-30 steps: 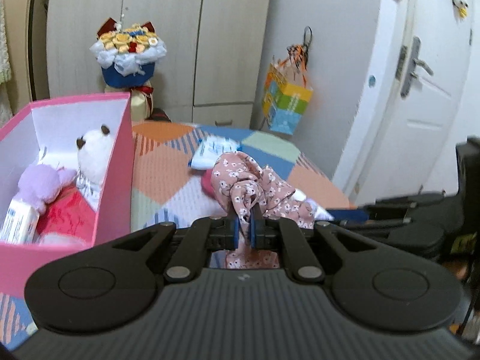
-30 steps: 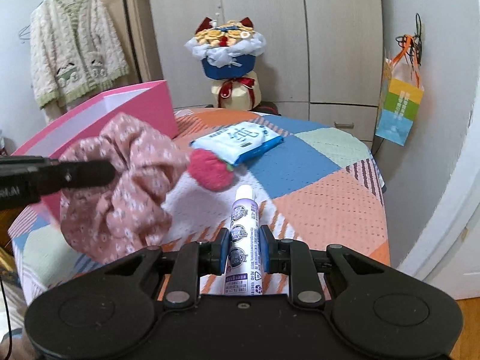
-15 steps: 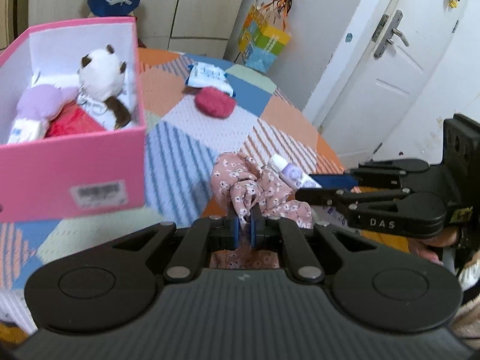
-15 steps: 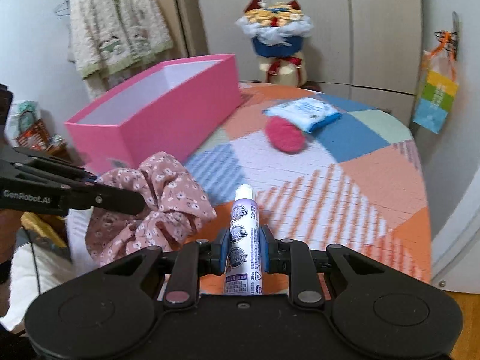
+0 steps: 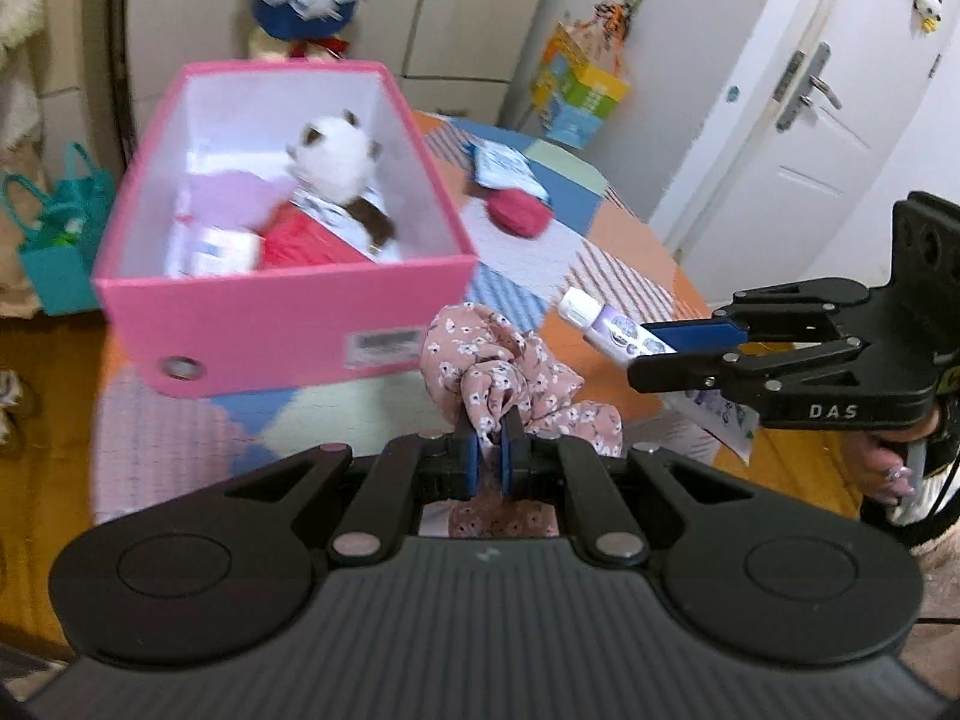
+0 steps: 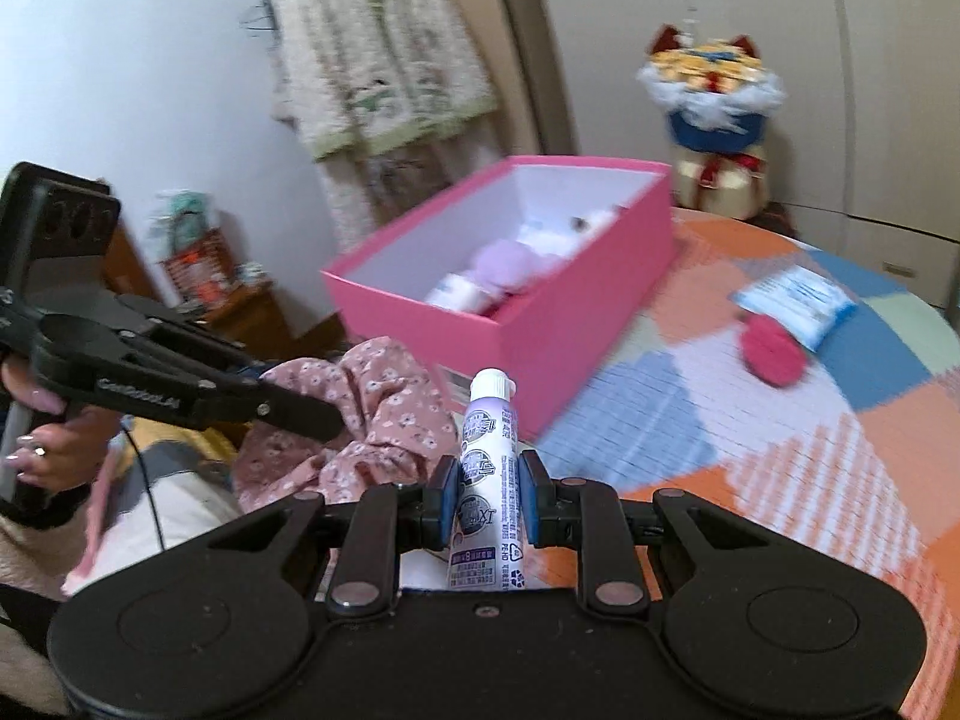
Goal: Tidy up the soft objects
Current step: 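Carry the scrunchie and lotion tube with both grippers over the pink box, then lower both items into the box and open both grippers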
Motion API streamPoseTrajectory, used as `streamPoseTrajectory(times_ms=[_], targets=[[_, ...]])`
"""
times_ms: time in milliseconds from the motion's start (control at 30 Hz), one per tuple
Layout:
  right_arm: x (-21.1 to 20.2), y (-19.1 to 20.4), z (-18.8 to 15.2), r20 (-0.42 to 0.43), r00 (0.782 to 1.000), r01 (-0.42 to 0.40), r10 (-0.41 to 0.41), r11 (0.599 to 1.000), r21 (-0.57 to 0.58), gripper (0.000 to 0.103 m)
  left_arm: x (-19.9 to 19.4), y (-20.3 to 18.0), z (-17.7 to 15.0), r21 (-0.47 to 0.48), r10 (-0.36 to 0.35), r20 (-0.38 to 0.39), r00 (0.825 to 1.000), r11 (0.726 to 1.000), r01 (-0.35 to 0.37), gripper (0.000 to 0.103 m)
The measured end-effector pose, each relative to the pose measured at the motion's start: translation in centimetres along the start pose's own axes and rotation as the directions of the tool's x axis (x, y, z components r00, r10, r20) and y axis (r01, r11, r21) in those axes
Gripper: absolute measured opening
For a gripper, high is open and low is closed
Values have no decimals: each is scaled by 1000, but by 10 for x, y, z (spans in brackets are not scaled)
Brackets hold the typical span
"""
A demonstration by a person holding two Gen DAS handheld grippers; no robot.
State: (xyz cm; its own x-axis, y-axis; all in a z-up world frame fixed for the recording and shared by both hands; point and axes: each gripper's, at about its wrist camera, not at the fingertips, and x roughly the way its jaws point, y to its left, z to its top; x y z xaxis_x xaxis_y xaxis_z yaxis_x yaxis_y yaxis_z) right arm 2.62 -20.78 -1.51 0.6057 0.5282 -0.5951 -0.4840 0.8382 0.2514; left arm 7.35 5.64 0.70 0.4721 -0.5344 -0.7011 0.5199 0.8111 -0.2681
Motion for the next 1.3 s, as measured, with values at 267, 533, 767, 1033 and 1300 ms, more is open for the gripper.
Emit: streamPoseTrajectory(times_ms=[267,533,767,1033,1300], targets=[[22,21,53,36,996,-79,81,995,-57,25,-42,19,33,12,90,161,983,996,-93,6],[66,2,110,123,991,-49,47,999,14,25,-16,40,95,41,170,240,956,982,-185,6],[133,-27,152,81,997,10,-13,999,38,26,48,85,135,-15,277,234,932,960,-281,6],[210,-56,180,-45,997,59,-56,996,61,26,98,125,157,-72,311,171,935,950,-303,6],[245,-59,192,-128,987,94,-96,995,-17,27,117,146,168,-92,325,98,941,944,-317,7]])
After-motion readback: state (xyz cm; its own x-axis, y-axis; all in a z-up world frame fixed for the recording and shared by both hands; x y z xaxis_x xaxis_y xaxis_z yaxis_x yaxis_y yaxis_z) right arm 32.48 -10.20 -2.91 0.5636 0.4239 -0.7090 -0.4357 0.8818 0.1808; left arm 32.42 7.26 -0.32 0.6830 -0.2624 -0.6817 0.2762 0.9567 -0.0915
